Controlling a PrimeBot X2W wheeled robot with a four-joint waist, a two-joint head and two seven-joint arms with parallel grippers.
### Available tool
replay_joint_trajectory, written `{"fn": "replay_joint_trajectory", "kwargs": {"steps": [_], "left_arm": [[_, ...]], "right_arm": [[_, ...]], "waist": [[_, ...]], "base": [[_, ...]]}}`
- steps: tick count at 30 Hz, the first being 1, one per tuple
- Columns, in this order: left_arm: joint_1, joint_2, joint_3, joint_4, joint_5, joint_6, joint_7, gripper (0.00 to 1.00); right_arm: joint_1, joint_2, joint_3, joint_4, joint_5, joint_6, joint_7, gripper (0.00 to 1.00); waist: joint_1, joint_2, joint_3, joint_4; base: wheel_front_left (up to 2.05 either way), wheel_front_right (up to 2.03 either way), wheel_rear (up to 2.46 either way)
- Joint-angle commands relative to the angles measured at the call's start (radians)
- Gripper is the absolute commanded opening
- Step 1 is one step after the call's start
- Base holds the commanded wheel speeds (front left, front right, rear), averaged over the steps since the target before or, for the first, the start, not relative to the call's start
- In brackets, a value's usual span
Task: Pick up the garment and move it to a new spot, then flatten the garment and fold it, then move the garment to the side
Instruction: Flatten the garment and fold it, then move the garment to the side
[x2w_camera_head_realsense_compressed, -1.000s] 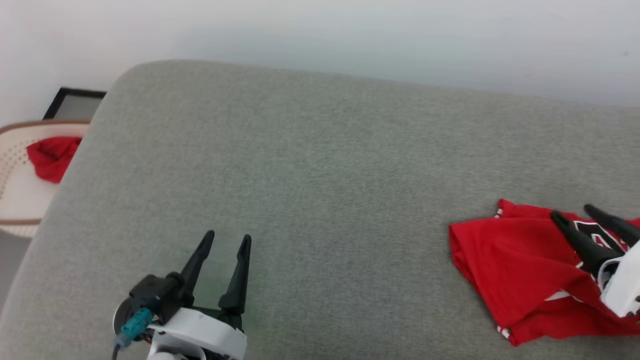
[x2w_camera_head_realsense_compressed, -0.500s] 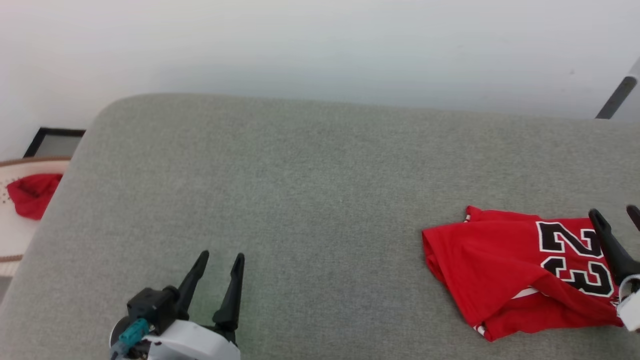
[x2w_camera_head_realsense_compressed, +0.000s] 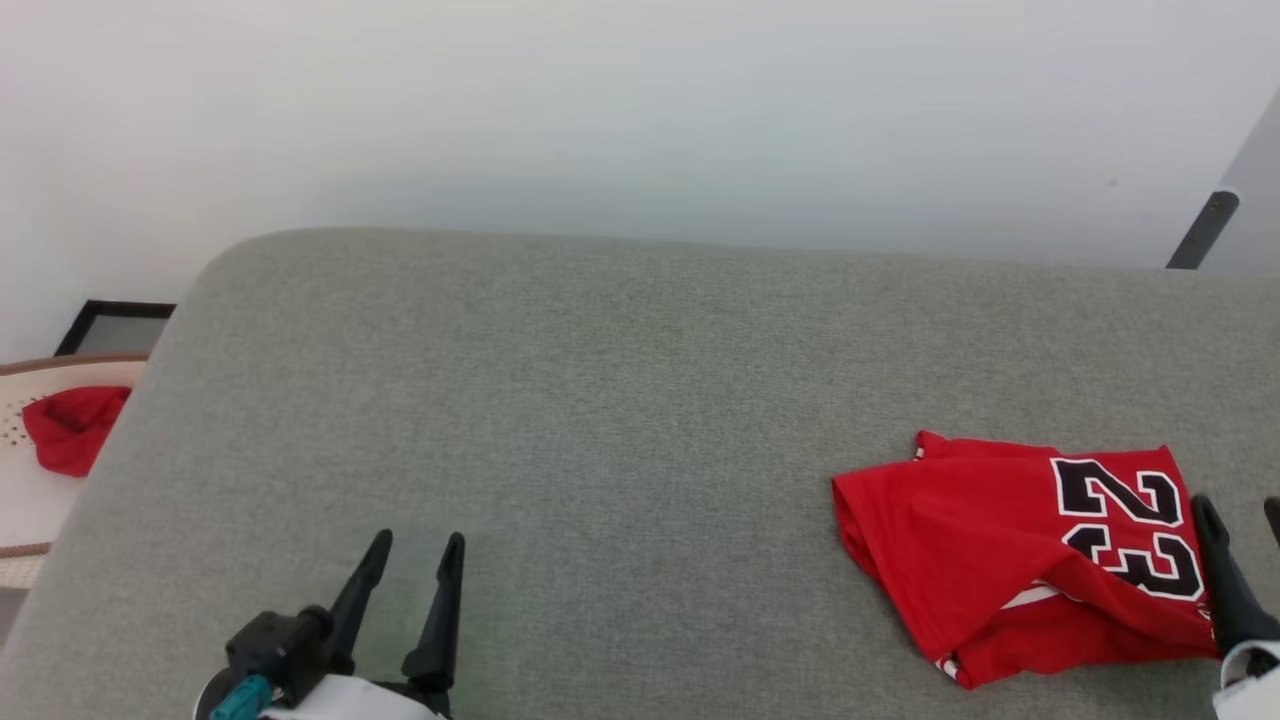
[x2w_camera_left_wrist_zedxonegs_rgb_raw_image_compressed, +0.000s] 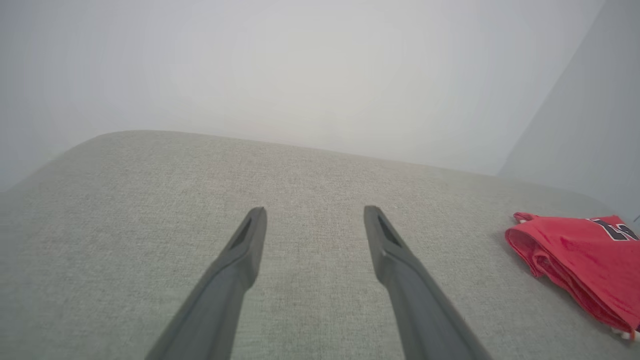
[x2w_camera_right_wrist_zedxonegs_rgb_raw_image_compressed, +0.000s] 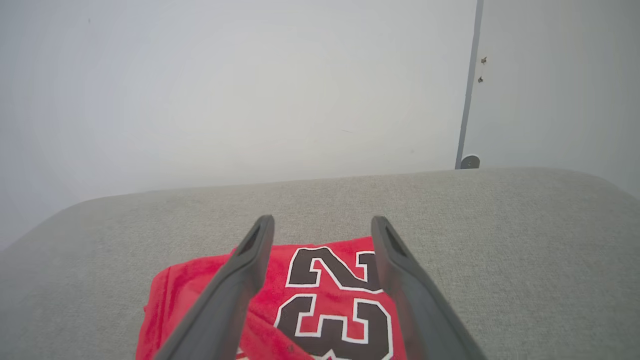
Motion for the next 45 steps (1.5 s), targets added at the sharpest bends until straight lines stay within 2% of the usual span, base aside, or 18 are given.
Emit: {"fn": "replay_joint_trajectory", "kwargs": {"steps": [1, 12, 18, 36, 41, 45], "left_arm": [[0.022, 0.0, 0.011, -0.017, 0.011, -0.001, 0.0, 1.0], [0.118, -0.001, 0.05, -0.12, 0.045, 0.007, 0.0, 1.0], [0.171, -0.009, 0.064, -0.176, 0.071, 0.022, 0.0, 1.0], [0.15, -0.009, 0.048, -0.17, 0.077, 0.018, 0.0, 1.0], [0.145, -0.017, 0.05, -0.172, 0.07, 0.022, 0.0, 1.0], [0.14, -0.028, 0.053, -0.176, 0.066, 0.026, 0.0, 1.0]], "right_arm": [[0.027, 0.017, -0.019, -0.012, -0.008, -0.001, -0.011, 1.0], [0.12, 0.07, -0.118, -0.116, -0.104, -0.001, 0.002, 1.0], [0.16, 0.096, -0.165, -0.164, -0.117, -0.001, 0.02, 1.0], [0.16, 0.121, -0.175, -0.165, -0.112, -0.001, 0.034, 1.0], [0.142, 0.097, -0.148, -0.155, -0.112, -0.001, 0.085, 1.0], [0.087, 0.042, -0.12, -0.144, -0.094, -0.001, 0.214, 1.0]], "waist": [[0.0, 0.0, -0.005, 0.009], [0.0, 0.0, -0.004, 0.016], [0.0, 0.0, 0.002, 0.018], [0.0, 0.0, 0.0, 0.025], [0.0, 0.0, 0.007, 0.023], [0.0, 0.0, 0.02, 0.015]], "base": [[0.0, 0.0, 0.0], [0.0, 0.0, 0.0], [0.0, 0.0, 0.0], [0.0, 0.0, 0.0], [0.0, 0.0, 0.0], [0.0, 0.0, 0.0]]}}
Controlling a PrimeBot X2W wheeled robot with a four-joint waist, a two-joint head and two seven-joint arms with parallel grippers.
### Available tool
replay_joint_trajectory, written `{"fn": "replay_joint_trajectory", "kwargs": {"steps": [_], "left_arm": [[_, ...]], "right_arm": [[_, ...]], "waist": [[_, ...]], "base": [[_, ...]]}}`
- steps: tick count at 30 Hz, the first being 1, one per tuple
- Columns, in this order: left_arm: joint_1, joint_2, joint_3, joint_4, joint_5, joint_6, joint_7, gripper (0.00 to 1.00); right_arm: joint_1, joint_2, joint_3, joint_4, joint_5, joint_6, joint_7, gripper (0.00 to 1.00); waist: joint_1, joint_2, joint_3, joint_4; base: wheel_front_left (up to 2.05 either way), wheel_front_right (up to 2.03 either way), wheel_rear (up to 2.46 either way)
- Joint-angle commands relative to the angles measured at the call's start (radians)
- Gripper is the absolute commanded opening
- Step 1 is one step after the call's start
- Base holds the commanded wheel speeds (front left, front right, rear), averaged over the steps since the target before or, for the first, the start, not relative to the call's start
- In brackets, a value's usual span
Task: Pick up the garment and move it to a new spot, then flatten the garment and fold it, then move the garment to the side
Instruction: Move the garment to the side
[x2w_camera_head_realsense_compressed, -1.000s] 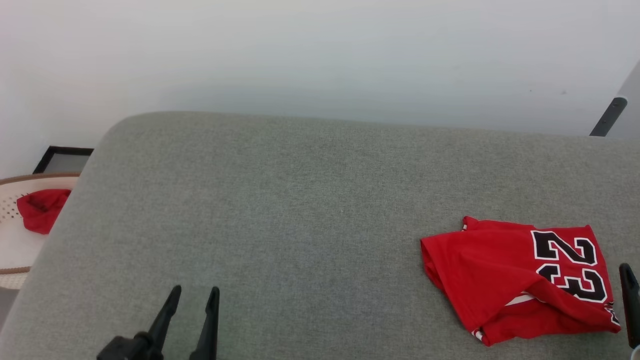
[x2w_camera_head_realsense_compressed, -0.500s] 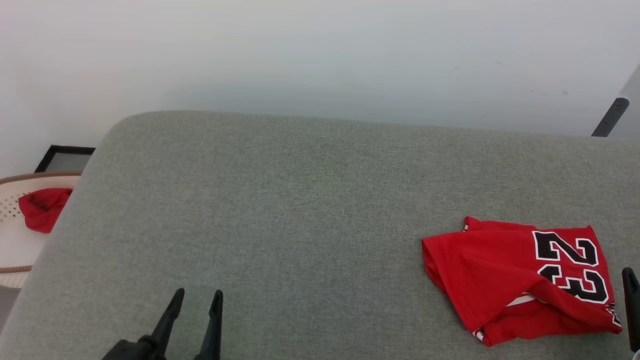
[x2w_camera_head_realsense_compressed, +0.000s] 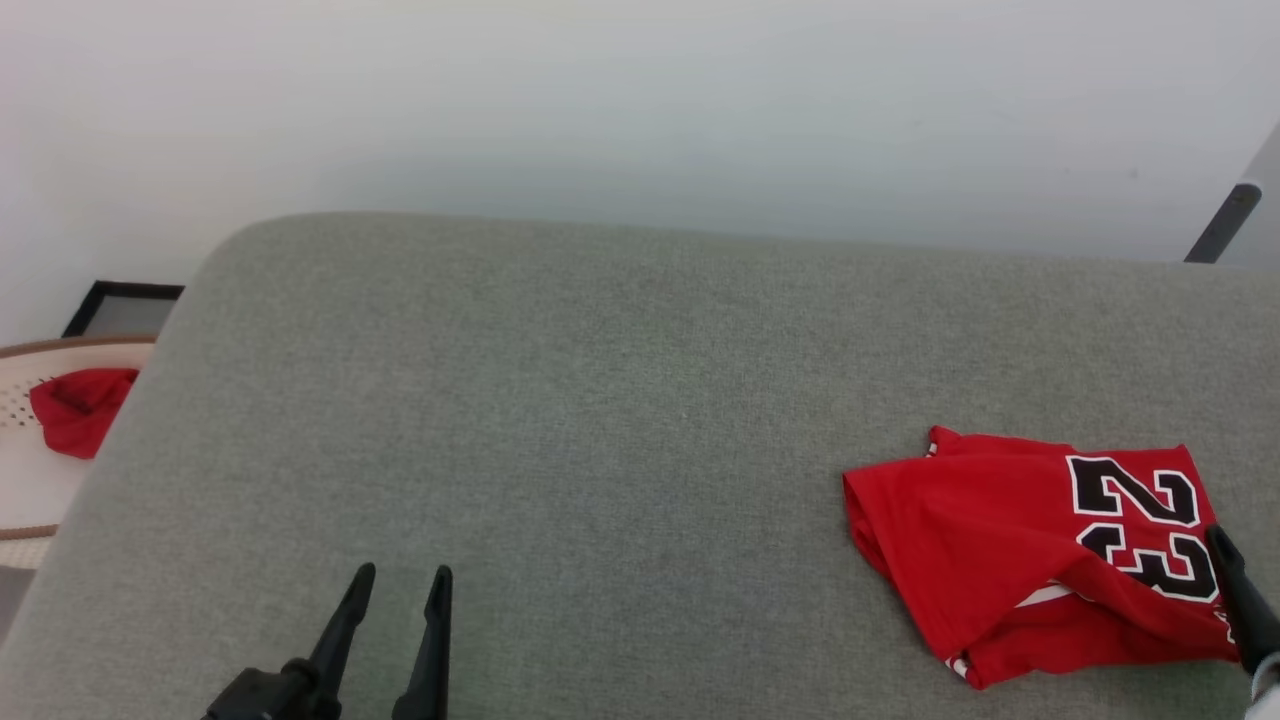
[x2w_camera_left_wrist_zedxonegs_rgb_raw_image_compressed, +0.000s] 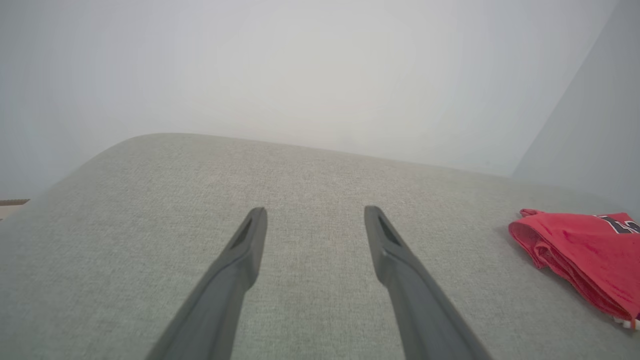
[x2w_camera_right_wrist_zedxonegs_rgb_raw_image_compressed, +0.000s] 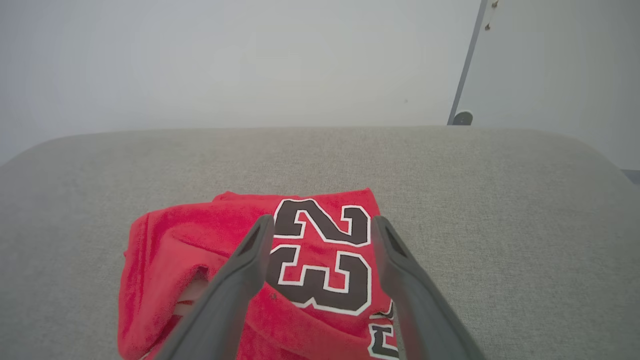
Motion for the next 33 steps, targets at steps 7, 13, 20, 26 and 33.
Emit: {"fn": "replay_joint_trajectory", "kwargs": {"steps": [7, 13, 20, 26, 33], "left_arm": [[-0.039, -0.018, -0.005, 0.003, 0.003, -0.001, 0.0, 1.0], [-0.085, -0.032, -0.025, 0.021, 0.01, -0.008, 0.0, 1.0], [-0.142, -0.037, -0.044, 0.036, 0.016, -0.016, 0.0, 1.0], [-0.177, -0.031, -0.054, 0.045, 0.02, -0.02, 0.0, 1.0], [-0.203, -0.033, -0.067, 0.057, 0.023, -0.024, 0.0, 1.0]], "right_arm": [[-0.142, -0.13, 0.022, 0.026, 0.084, -0.001, 0.436, 1.0], [-0.236, -0.189, 0.014, 0.032, 0.11, -0.001, 0.817, 1.0], [-0.33, -0.177, -0.015, 0.097, 0.124, -0.001, 0.95, 1.0], [-0.341, -0.167, -0.028, 0.179, 0.116, -0.001, 0.936, 1.0], [-0.346, -0.144, 0.033, 0.245, 0.154, -0.001, 0.913, 0.47]], "waist": [[0.0, 0.0, 0.049, -0.011], [0.0, 0.0, 0.102, -0.008], [0.0, 0.0, 0.164, 0.007], [0.0, 0.0, 0.208, 0.017], [0.0, 0.0, 0.232, 0.013]], "base": [[0.0, 0.0, 0.0], [0.0, 0.0, 0.0], [0.0, 0.0, 0.0], [0.0, 0.0, 0.0], [0.0, 0.0, 0.0]]}}
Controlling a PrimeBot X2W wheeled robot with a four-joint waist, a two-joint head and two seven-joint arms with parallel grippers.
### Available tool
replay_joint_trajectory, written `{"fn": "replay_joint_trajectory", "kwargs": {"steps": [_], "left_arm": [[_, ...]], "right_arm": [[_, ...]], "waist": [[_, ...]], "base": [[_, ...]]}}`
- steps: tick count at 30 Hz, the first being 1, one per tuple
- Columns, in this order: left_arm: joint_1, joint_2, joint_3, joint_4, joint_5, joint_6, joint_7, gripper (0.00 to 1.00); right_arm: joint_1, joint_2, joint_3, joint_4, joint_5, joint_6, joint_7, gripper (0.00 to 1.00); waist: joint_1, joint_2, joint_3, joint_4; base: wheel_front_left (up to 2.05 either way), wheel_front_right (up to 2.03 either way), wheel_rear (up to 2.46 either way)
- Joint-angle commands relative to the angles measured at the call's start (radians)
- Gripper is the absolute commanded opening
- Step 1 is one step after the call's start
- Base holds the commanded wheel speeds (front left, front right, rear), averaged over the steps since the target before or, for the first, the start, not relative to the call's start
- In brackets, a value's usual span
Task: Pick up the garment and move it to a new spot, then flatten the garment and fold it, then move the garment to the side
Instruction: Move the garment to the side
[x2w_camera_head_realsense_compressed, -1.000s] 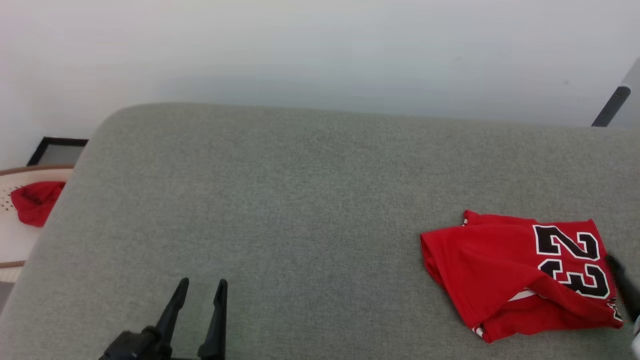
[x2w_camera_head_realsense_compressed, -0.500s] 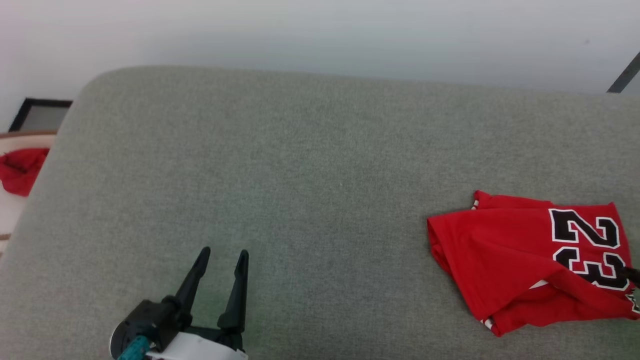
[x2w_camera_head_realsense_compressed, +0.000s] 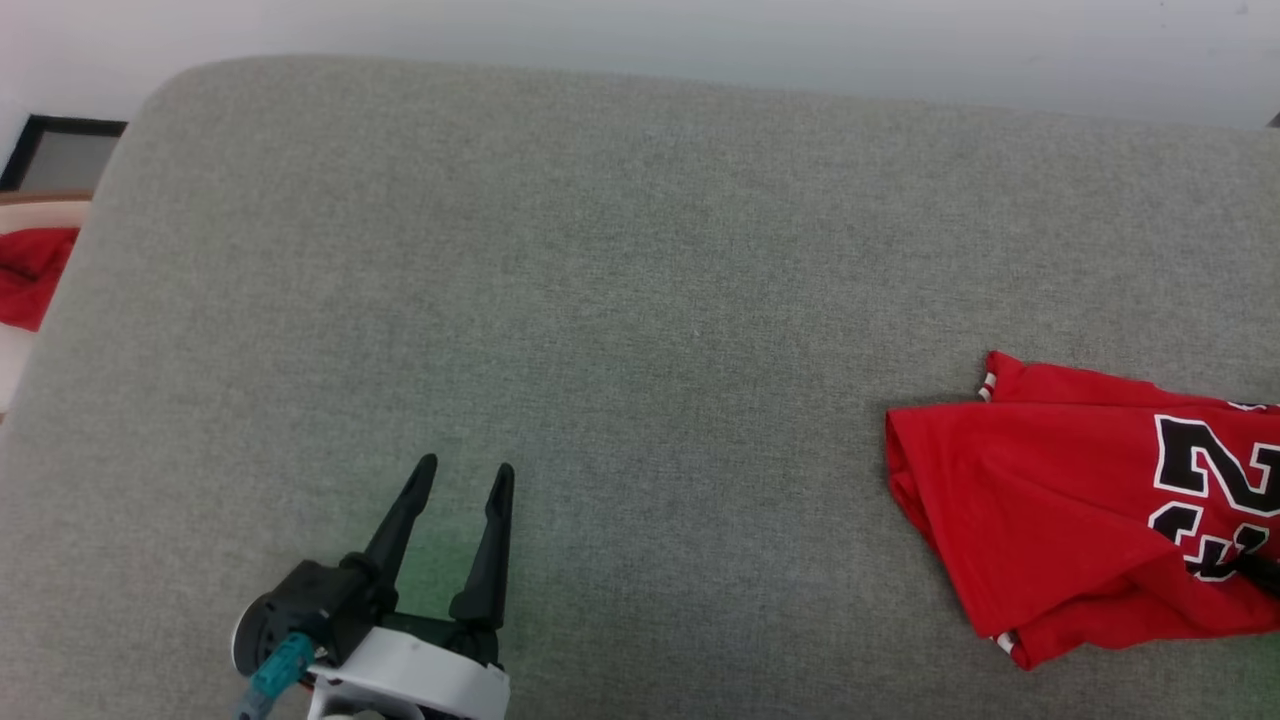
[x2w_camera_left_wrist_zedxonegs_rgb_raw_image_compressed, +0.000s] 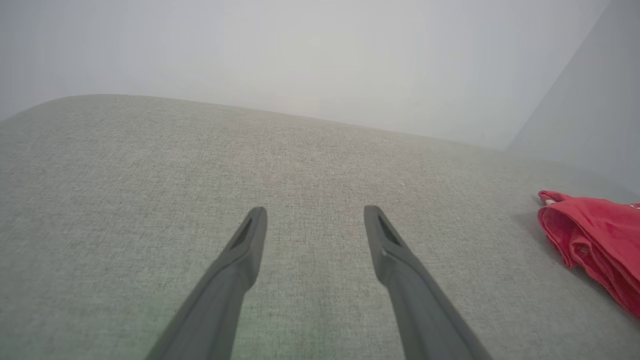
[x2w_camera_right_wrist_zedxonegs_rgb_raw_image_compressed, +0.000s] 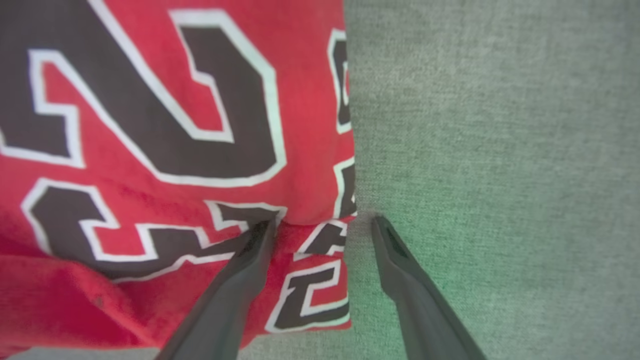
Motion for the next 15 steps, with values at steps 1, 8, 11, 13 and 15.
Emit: {"fn": "replay_joint_trajectory", "kwargs": {"steps": [1, 8, 11, 13, 15], "left_arm": [[-0.015, 0.001, -0.005, 0.003, 0.004, -0.007, 0.0, 1.0], [-0.044, 0.005, -0.014, 0.005, 0.011, -0.006, 0.0, 1.0], [-0.049, 0.004, -0.016, -0.002, 0.013, -0.007, 0.0, 1.0], [-0.055, 0.007, -0.014, -0.006, 0.015, -0.007, 0.0, 1.0], [-0.059, 0.015, -0.016, -0.011, 0.018, -0.007, 0.0, 1.0]], "right_arm": [[-0.002, 0.022, 0.029, 0.02, 0.013, -0.001, -0.016, 0.33], [-0.024, 0.026, 0.016, 0.03, 0.044, -0.001, -0.171, 0.0], [-0.013, 0.028, 0.003, 0.024, 0.06, -0.001, -0.251, 0.0], [0.007, 0.029, -0.007, 0.021, 0.074, -0.001, -0.297, 0.0], [0.019, 0.023, -0.018, 0.021, 0.088, -0.001, -0.338, 0.0]], "waist": [[0.0, 0.0, 0.005, -0.002], [0.0, 0.0, 0.006, -0.03], [0.0, 0.0, 0.006, -0.06], [0.0, 0.0, 0.008, -0.088], [0.0, 0.0, 0.015, -0.122]], "base": [[0.0, 0.0, 0.0], [0.0, 0.0, 0.0], [0.0, 0.0, 0.0], [0.0, 0.0, 0.0], [0.0, 0.0, 0.0]]}}
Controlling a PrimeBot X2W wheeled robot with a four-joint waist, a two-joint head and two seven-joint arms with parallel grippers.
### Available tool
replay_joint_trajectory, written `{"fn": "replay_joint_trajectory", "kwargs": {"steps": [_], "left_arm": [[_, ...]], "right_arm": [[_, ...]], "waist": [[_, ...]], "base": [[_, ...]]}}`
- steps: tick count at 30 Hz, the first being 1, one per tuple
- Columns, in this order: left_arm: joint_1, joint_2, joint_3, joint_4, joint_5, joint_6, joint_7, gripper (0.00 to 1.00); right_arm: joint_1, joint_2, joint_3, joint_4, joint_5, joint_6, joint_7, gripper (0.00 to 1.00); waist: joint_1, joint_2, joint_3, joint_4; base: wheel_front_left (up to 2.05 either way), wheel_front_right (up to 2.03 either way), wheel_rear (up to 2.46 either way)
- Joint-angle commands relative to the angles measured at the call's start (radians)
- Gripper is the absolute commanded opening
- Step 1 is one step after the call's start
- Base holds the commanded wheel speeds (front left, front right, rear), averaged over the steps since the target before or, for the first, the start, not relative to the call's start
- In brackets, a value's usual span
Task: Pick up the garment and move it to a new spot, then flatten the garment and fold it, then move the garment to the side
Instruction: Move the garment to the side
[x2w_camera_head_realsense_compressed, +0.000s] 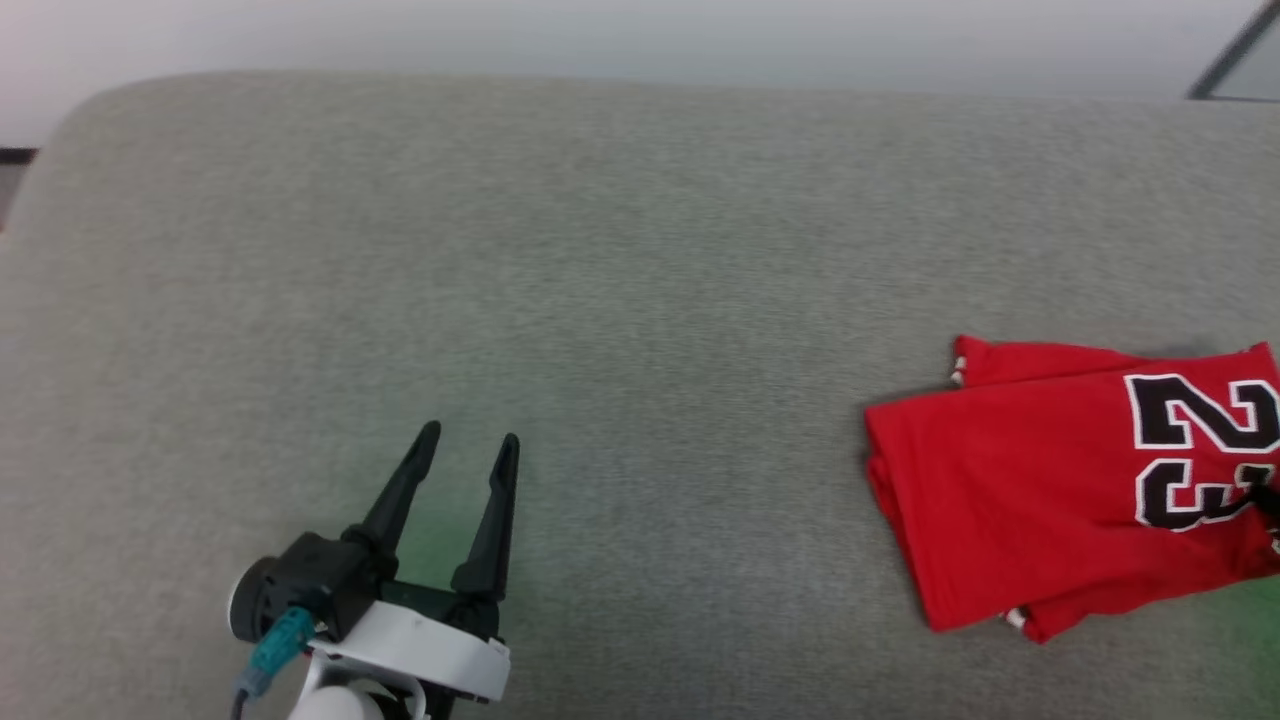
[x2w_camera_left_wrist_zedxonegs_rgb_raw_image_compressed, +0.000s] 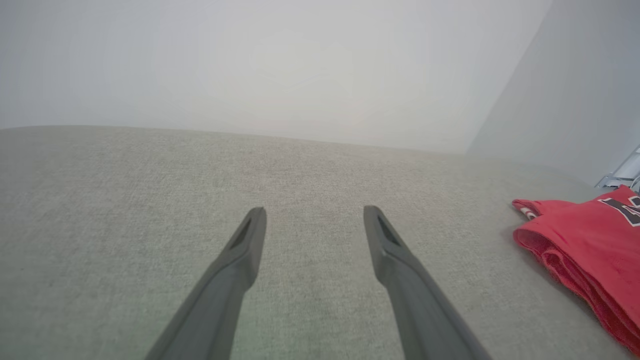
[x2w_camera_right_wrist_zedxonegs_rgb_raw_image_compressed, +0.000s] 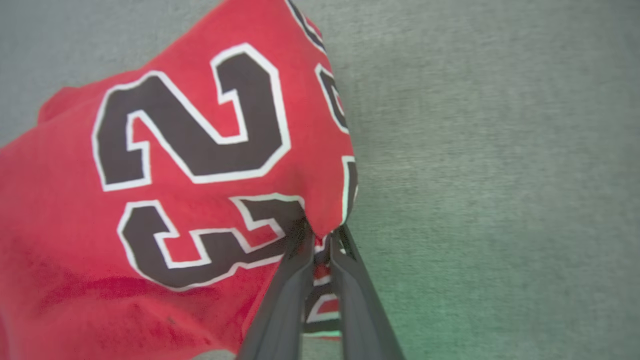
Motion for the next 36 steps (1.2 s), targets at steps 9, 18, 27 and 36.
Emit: {"fn": "replay_joint_trajectory", "kwargs": {"steps": [9, 18, 27, 36], "left_arm": [[-0.058, 0.058, -0.01, -0.048, 0.023, -0.003, 0.0, 1.0], [-0.147, 0.096, -0.046, -0.091, 0.054, -0.003, 0.0, 1.0], [-0.203, 0.114, -0.06, -0.141, 0.079, -0.001, 0.001, 1.0], [-0.228, 0.143, -0.067, -0.212, 0.105, 0.004, 0.005, 1.0]], "right_arm": [[-0.016, -0.052, -0.085, 0.07, 0.027, -0.001, -0.185, 0.0], [-0.148, -0.088, -0.113, 0.214, -0.034, -0.001, -0.322, 0.0], [-0.295, -0.135, -0.167, 0.418, -0.132, -0.001, -0.439, 0.0], [-0.468, -0.17, -0.207, 0.688, -0.303, -0.001, -0.571, 0.0]], "waist": [[0.0, 0.0, 0.052, -0.18], [0.0, 0.0, 0.112, -0.247], [0.0, 0.0, 0.163, -0.238], [0.0, 0.0, 0.215, -0.215]], "base": [[0.0, 0.0, 0.0], [0.0, 0.0, 0.0], [0.0, 0.0, 0.0], [0.0, 0.0, 0.0]]}}
